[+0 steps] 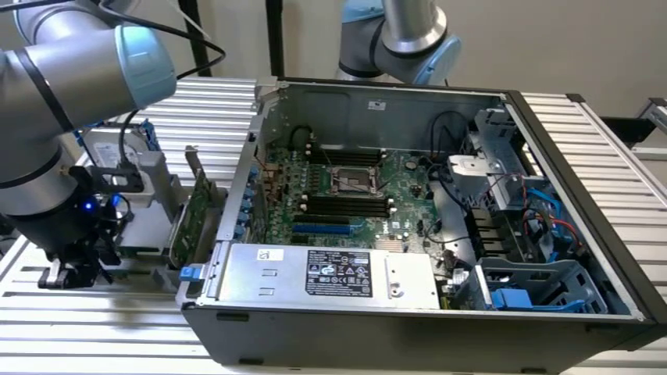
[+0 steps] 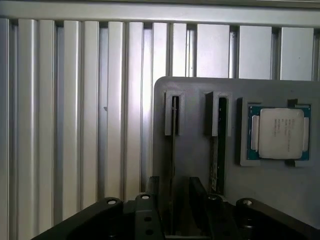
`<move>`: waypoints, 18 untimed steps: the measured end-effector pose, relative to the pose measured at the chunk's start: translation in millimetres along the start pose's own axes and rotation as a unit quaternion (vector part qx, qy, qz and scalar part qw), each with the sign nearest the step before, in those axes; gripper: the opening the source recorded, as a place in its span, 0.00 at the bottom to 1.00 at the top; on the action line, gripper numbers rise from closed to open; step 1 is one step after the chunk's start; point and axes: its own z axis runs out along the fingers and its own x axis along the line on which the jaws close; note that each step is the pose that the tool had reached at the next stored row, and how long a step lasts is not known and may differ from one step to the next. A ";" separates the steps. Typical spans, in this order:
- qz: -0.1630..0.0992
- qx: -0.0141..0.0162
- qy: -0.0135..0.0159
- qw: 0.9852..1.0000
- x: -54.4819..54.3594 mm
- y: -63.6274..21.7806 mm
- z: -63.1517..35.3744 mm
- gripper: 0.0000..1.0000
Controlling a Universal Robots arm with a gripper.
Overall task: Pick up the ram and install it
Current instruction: 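Pick up the ram and move it above insertion slot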
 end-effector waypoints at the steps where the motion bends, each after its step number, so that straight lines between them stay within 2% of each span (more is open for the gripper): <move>1: 0.000 0.000 0.000 1.000 0.0 0.0 0.0 0.00; 18: 0.000 -0.001 0.000 1.000 0.0 -0.2 0.3 0.00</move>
